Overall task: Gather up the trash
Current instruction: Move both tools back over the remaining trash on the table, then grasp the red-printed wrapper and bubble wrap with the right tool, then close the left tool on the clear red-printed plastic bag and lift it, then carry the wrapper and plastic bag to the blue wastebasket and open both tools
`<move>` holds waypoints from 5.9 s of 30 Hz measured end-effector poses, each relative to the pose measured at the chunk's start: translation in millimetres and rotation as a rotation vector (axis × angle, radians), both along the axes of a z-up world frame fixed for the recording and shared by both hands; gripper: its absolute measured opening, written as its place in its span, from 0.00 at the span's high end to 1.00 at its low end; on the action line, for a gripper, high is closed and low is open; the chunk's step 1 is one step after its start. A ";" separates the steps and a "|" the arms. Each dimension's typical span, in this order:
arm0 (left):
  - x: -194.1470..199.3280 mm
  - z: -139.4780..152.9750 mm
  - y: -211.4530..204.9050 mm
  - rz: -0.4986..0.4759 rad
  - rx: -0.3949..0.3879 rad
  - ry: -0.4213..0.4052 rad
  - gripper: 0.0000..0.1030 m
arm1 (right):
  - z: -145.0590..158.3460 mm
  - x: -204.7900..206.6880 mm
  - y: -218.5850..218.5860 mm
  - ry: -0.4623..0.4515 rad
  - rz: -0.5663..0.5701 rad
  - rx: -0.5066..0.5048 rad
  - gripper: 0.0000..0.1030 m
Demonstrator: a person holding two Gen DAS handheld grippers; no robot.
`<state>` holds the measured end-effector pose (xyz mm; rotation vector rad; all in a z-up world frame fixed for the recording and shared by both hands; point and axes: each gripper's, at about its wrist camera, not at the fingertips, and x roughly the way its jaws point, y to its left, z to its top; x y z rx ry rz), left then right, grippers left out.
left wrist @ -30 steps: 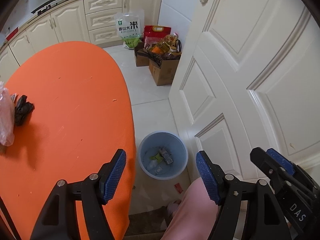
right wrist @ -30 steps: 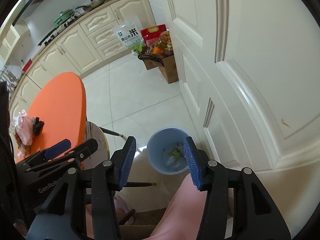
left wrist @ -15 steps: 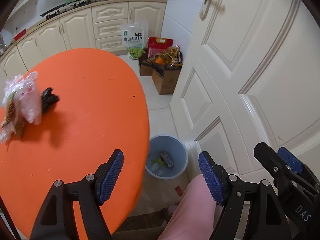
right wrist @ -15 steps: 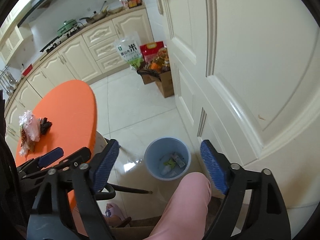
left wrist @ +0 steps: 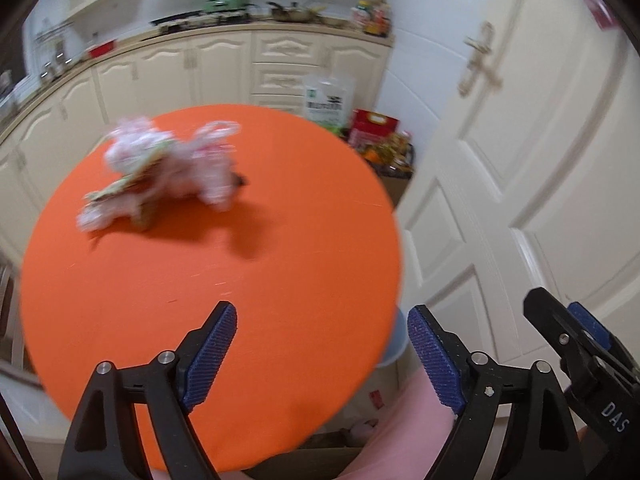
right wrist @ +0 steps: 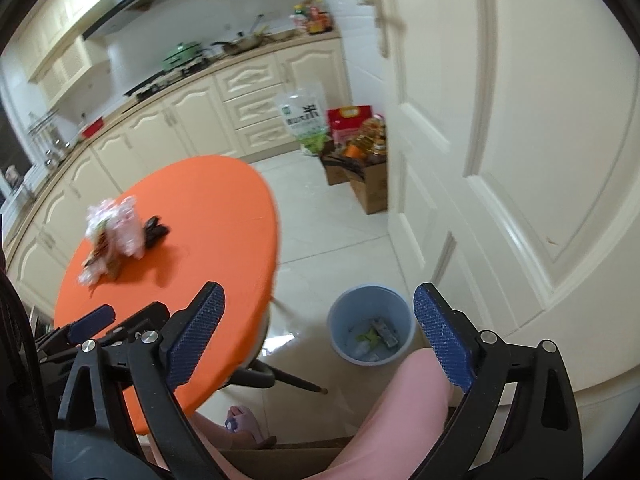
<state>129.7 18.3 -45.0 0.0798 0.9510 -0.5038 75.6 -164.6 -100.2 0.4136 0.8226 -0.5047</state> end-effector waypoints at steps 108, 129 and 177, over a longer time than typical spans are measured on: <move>114.1 -9.0 127.7 0.479 -0.173 0.234 0.12 | -1.0 272.6 91.0 0.231 0.801 -0.187 0.86; 192.6 -50.6 -4.8 0.491 0.004 0.376 0.63 | -68.5 253.8 -38.9 0.155 0.697 0.092 0.86; 41.2 -56.0 -212.4 -0.207 0.198 0.136 0.75 | -45.9 27.9 -156.5 0.203 0.193 0.079 0.86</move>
